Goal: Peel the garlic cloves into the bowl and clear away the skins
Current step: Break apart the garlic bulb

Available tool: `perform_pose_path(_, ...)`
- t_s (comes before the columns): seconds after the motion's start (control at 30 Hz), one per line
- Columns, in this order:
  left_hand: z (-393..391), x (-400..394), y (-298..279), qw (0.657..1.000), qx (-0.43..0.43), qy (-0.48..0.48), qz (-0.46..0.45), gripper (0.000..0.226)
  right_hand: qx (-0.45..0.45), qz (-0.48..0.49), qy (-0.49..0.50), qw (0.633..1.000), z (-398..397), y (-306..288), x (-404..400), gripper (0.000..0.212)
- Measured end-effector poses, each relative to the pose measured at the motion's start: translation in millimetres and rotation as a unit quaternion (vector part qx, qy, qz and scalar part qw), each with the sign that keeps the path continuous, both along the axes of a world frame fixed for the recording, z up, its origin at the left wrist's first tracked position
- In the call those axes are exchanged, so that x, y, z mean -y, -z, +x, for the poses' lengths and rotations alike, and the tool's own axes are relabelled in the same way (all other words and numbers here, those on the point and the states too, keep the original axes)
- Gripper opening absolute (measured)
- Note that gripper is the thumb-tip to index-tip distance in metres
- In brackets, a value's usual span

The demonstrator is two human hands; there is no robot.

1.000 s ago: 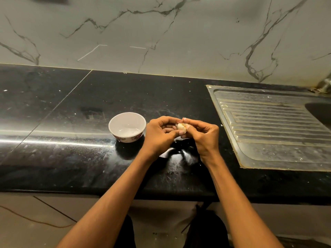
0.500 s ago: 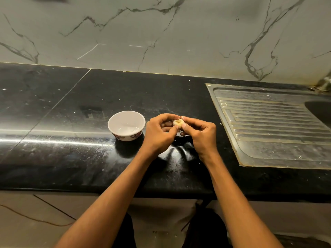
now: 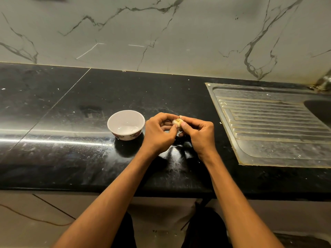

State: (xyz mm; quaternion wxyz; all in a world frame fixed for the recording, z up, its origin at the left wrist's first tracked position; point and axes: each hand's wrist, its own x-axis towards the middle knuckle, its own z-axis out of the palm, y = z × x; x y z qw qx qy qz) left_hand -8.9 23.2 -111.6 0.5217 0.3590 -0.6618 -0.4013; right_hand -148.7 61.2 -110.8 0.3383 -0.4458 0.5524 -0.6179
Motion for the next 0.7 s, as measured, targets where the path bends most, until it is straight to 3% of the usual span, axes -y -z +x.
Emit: perform_pose_path(0.7, -2.1, -4.5, -4.3, 0.999, 0.041, -0.006, -0.003, 0.005, 0.02, 0.002, -0.015, 1.0, 1.5, -4.1, -2.8, 0.016)
